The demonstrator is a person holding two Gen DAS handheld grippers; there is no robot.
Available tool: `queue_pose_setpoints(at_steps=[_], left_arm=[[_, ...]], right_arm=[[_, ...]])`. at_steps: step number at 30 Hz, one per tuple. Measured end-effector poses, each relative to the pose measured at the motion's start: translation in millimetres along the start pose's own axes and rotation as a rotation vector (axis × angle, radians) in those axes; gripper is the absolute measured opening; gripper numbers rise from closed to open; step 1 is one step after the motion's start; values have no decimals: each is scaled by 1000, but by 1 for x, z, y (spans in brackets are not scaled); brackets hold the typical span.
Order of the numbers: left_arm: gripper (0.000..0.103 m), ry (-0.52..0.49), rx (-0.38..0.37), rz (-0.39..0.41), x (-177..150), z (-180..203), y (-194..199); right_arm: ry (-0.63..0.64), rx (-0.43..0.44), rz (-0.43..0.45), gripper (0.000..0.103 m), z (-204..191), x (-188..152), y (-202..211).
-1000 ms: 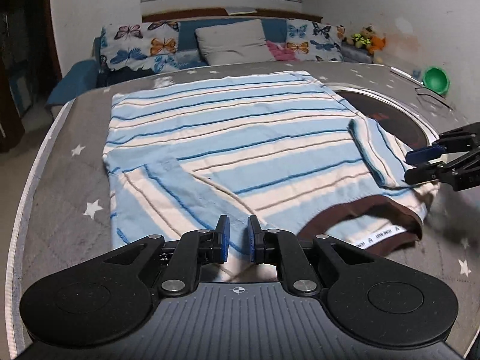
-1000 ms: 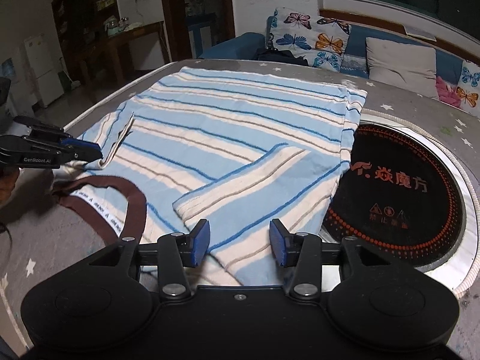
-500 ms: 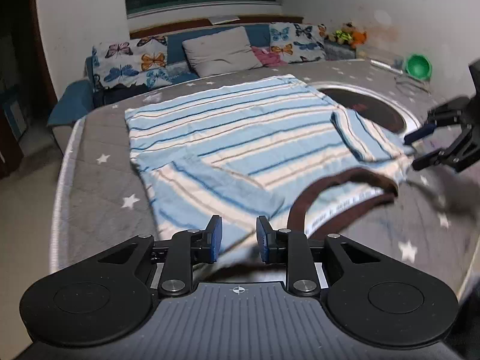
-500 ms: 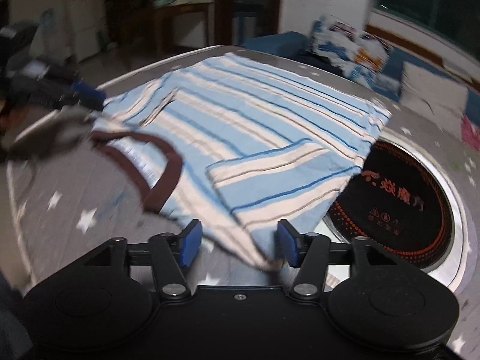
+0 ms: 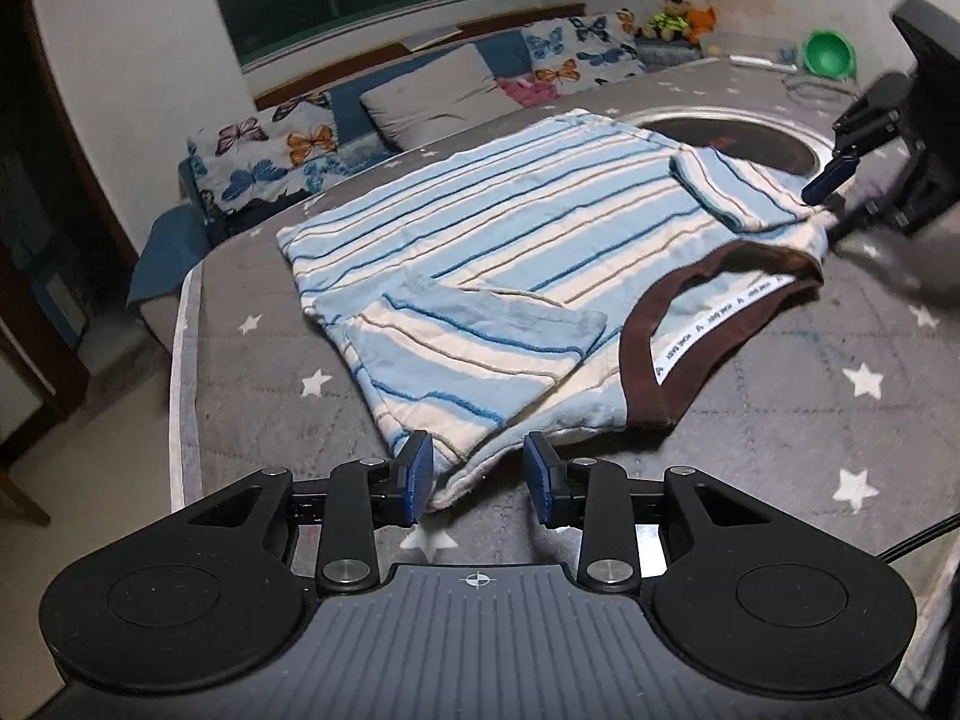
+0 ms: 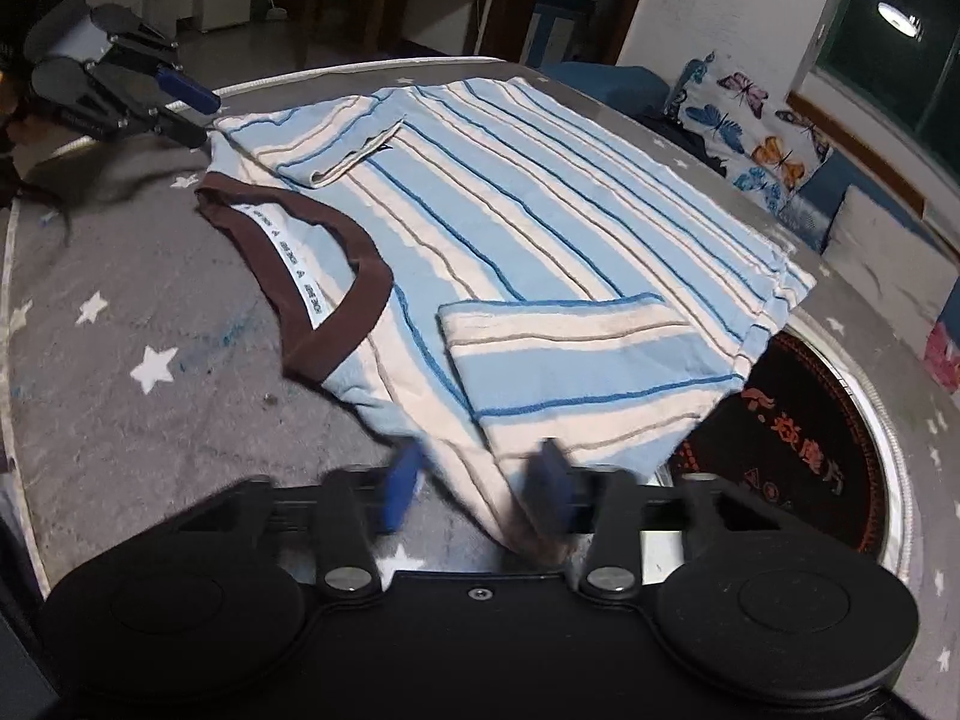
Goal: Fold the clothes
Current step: 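Grasp the shirt hem with the left gripper while the right gripper grasps the hem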
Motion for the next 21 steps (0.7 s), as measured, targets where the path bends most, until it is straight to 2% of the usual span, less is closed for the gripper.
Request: queue_pose_setpoints(at_steps=[4, 10, 11, 12, 13, 16, 21], left_arm=[[34, -57, -6, -11, 0, 2, -4], [34, -132, -38, -30, 3, 4, -10], [34, -142, -53, -39, 2, 5, -14], [26, -143, -68, -50, 2, 6, -17], [10, -139, -79, -58, 2, 6, -20], [6, -106, -98, -37, 8, 1, -22], [5, 71, -83, 67, 31, -25, -21]], right_arm=[[8, 4, -7, 16, 0, 4, -6], [-11, 10, -8, 14, 6, 1, -4], [-15, 9, -5, 13, 6, 2, -5], [-19, 8, -1, 12, 7, 3, -5], [-22, 4, 4, 12, 9, 5, -5], [-32, -9, 17, 12, 13, 8, -6], [-27, -8, 16, 13, 15, 7, -8]])
Point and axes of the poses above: each gripper's, at about its wrist camera, not at the fingertips, and y roughly against the way its jaws point, z to its right, x to its top, the point moved 9 cm from there along -y, roughly the way its jaws point, and after that the axes turned 11 degrees about -x, right-handed, at the moved point
